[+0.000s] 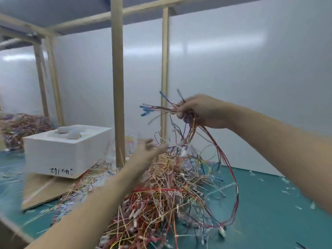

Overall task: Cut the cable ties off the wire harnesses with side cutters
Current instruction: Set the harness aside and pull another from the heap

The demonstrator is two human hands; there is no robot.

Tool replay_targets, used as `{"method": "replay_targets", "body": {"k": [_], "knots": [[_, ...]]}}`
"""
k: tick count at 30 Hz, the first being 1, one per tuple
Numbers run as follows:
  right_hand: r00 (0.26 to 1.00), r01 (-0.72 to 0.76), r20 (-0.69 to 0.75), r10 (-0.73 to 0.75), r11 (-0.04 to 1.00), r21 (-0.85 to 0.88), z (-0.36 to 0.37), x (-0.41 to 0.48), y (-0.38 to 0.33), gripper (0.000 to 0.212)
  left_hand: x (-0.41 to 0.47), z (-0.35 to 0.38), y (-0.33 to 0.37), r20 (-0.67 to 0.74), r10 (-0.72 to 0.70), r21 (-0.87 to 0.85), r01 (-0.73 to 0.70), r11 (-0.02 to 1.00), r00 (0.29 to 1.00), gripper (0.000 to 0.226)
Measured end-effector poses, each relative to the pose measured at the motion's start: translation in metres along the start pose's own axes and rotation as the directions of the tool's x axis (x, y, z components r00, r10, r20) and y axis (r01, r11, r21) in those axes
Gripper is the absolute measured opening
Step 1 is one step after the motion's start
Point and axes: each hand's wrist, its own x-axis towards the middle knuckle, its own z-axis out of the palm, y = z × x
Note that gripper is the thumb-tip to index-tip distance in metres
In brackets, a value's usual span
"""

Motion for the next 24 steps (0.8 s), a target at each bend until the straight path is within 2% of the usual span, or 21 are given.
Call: {"method": "replay_targets", "body": {"k": [1, 2, 5, 6, 8, 10, 12, 13, 14, 15, 16, 18, 19, 20, 22, 23, 24], "knots": [[1.0, 0.02, 0.012, -0.02, 1.0, 0.014, -0.001, -0.001, -0.007, 0.016, 0.005, 0.011, 0.002, 0.06, -0.003, 0.064, -0.001, 0.998, 0.998, 0.095], [0.999, 0.032, 0.022, -0.033, 0.999, 0.026, -0.002, -0.003, -0.012, 0.015, 0.009, 0.021, 0.005, 0.077, 0.001, 0.11, -0.01, 0.994, 0.997, 0.092], [0.999, 0.042, 0.007, -0.043, 0.998, 0.051, -0.006, -0.005, -0.015, 0.013, 0.018, 0.038, 0.004, 0.121, 0.094, 0.287, -0.125, 0.95, 0.988, 0.042], [0.999, 0.035, -0.003, -0.034, 0.998, 0.055, -0.007, -0.006, -0.01, 0.013, 0.02, 0.041, 0.001, 0.149, 0.12, 0.33, -0.164, 0.93, 0.982, 0.032], [0.999, 0.032, -0.009, -0.032, 0.999, 0.008, -0.007, -0.011, 0.006, 0.016, 0.02, 0.044, -0.005, 0.164, 0.137, 0.38, -0.191, 0.905, 0.977, 0.03], [0.998, 0.05, -0.016, -0.055, 0.974, -0.22, -0.006, -0.016, 0.026, 0.023, 0.02, 0.036, -0.009, 0.118, 0.156, 0.39, -0.19, 0.901, 0.981, 0.024], [0.996, 0.045, -0.044, -0.077, 0.866, -0.498, -0.007, -0.019, 0.049, 0.02, 0.021, 0.016, -0.014, -0.031, 0.168, 0.364, -0.145, 0.92, 0.985, 0.021], [0.992, 0.025, -0.091, -0.089, 0.838, -0.545, -0.008, -0.018, 0.062, 0.017, 0.02, 0.004, -0.018, -0.13, 0.172, 0.336, -0.12, 0.934, 0.976, 0.022], [0.985, 0.003, -0.149, -0.091, 0.862, -0.507, -0.008, -0.017, 0.076, 0.014, 0.019, -0.008, -0.023, -0.231, 0.185, 0.333, -0.101, 0.938, 0.955, 0.025], [0.974, -0.01, -0.211, -0.081, 0.918, -0.397, -0.006, -0.017, 0.089, 0.012, 0.017, -0.017, -0.03, -0.306, 0.204, 0.353, -0.089, 0.931, 0.93, 0.029], [0.962, -0.018, -0.269, -0.055, 0.965, -0.262, -0.002, -0.016, 0.102, 0.01, 0.014, -0.021, -0.037, -0.337, 0.216, 0.376, -0.079, 0.923, 0.916, 0.033], [0.952, -0.033, -0.305, 0.011, 0.997, -0.066, 0.02, -0.013, 0.127, 0.009, 0.005, -0.016, -0.053, -0.306, 0.224, 0.416, -0.081, 0.906, 0.925, 0.032], [0.959, -0.046, -0.279, 0.041, 0.999, -0.013, 0.037, -0.01, 0.141, 0.009, 0.0, -0.01, -0.064, -0.268, 0.237, 0.476, -0.086, 0.875, 0.934, 0.029], [0.97, -0.063, -0.236, 0.062, 0.998, 0.004, 0.056, -0.008, 0.155, 0.011, -0.005, -0.003, -0.075, -0.222, 0.267, 0.598, -0.085, 0.797, 0.938, 0.027], [0.98, -0.107, -0.176, 0.093, 0.992, -0.07, 0.093, -0.007, 0.179, 0.033, -0.013, 0.007, -0.099, -0.155, 0.342, 0.831, -0.065, 0.552, 0.927, 0.03], [0.98, -0.116, -0.175, 0.092, 0.985, -0.13, 0.105, -0.007, 0.189, 0.047, -0.015, 0.01, -0.108, -0.157, 0.362, 0.869, -0.045, 0.492, 0.919, 0.038], [0.979, -0.123, -0.181, 0.091, 0.976, -0.179, 0.11, -0.006, 0.192, 0.055, -0.015, 0.01, -0.112, -0.164, 0.356, 0.872, -0.034, 0.488, 0.92, 0.043]]}}
